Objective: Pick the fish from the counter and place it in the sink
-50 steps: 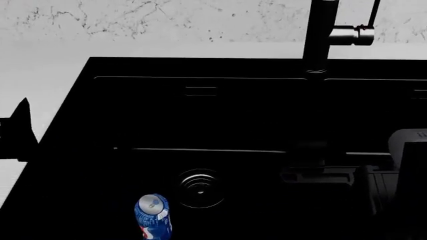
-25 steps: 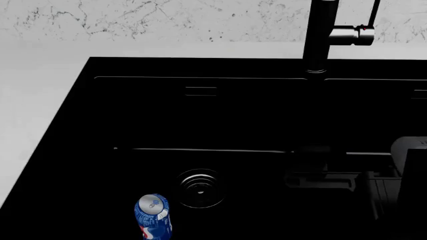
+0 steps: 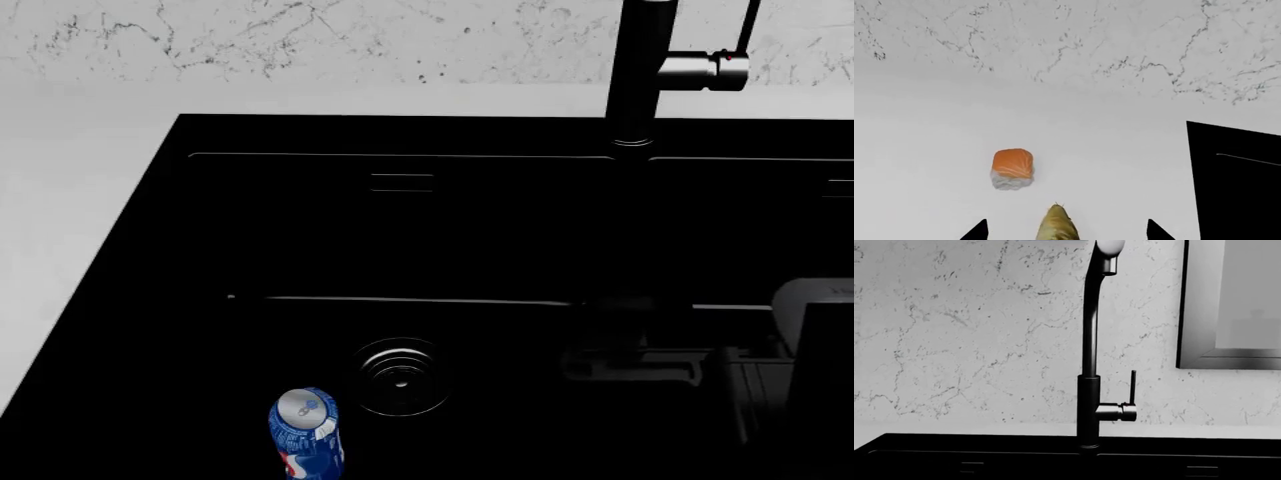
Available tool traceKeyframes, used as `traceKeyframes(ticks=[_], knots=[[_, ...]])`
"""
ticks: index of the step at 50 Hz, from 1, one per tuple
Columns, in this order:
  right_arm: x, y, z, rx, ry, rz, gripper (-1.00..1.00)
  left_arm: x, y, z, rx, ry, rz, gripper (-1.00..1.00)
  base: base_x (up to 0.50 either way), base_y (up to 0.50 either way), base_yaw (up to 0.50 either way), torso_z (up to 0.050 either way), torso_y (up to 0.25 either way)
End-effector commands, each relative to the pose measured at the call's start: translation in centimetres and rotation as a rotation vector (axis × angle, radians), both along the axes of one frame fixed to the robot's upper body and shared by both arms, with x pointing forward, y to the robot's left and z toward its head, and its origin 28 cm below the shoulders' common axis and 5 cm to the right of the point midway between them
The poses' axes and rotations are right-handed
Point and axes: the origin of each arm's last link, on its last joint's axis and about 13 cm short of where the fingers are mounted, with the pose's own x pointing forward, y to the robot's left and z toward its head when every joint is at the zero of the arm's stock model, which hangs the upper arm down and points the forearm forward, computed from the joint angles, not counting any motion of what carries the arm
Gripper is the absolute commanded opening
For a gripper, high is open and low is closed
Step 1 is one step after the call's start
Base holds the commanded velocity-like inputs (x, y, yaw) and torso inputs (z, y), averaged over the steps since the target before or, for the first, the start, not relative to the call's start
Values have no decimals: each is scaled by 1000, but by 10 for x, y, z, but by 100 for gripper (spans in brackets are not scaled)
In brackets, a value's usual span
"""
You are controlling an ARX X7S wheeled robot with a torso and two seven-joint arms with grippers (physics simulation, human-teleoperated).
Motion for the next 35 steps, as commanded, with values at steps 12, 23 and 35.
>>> traceKeyframes(ticks=[12,23,35], knots=[[2,1,-4,7,10,8,100,18,16,-38,-50,135,55,100,0,0,0,0,0],[4,2,-3,1,12,10,100,20,17,-59,-86,212,66,100,0,0,0,0,0],[6,2,-6,8,18,13,100,14,16,-76,-90,277,49,100,0,0,0,0,0]])
